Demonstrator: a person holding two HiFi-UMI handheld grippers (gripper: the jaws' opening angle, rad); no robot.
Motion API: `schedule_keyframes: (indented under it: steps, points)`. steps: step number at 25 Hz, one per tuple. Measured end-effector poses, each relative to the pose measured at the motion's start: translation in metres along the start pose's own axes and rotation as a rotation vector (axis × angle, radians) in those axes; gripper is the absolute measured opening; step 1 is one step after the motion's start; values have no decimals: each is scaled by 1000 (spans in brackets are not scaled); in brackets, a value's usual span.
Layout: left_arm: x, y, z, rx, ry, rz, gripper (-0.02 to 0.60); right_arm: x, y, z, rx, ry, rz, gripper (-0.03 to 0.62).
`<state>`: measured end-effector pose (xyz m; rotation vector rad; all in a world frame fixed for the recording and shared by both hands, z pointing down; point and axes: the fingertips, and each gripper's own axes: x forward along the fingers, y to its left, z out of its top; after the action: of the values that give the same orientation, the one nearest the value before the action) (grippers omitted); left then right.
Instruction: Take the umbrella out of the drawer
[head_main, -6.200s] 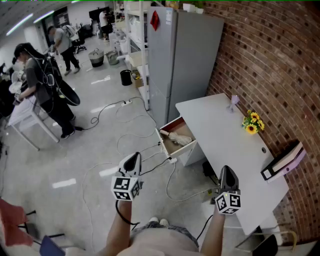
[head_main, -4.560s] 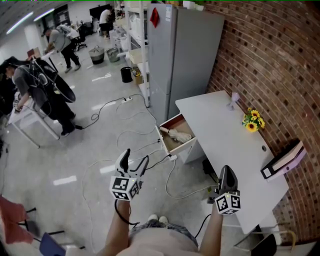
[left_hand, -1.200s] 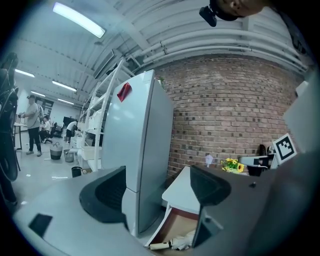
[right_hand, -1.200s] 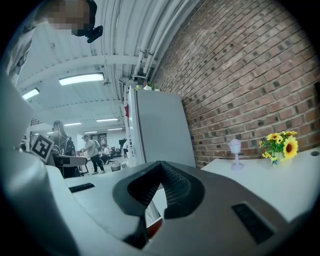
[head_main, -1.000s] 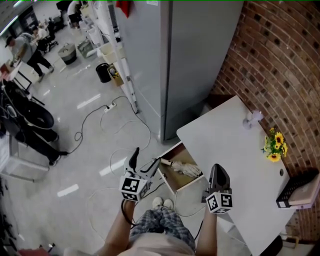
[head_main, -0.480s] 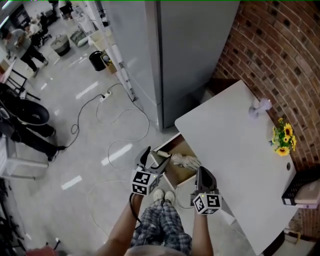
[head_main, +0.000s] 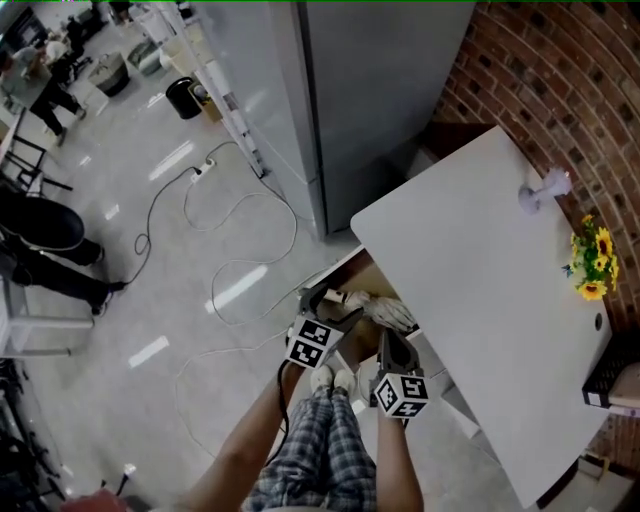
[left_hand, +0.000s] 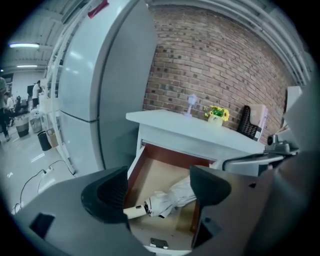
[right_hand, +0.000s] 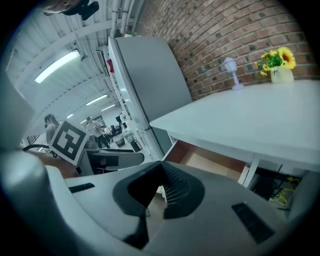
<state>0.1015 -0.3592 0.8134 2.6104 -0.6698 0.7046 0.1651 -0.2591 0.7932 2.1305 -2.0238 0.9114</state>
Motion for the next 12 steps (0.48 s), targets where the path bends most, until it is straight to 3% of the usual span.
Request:
schedule_keyframes:
  steps: [5, 12]
  points:
    - [56, -8, -41, 113, 146, -124, 388, 21, -28, -29, 47, 52, -33, 18]
    - [105, -25, -92, 419, 373, -306, 388, 28, -48, -54, 102, 95, -33, 20]
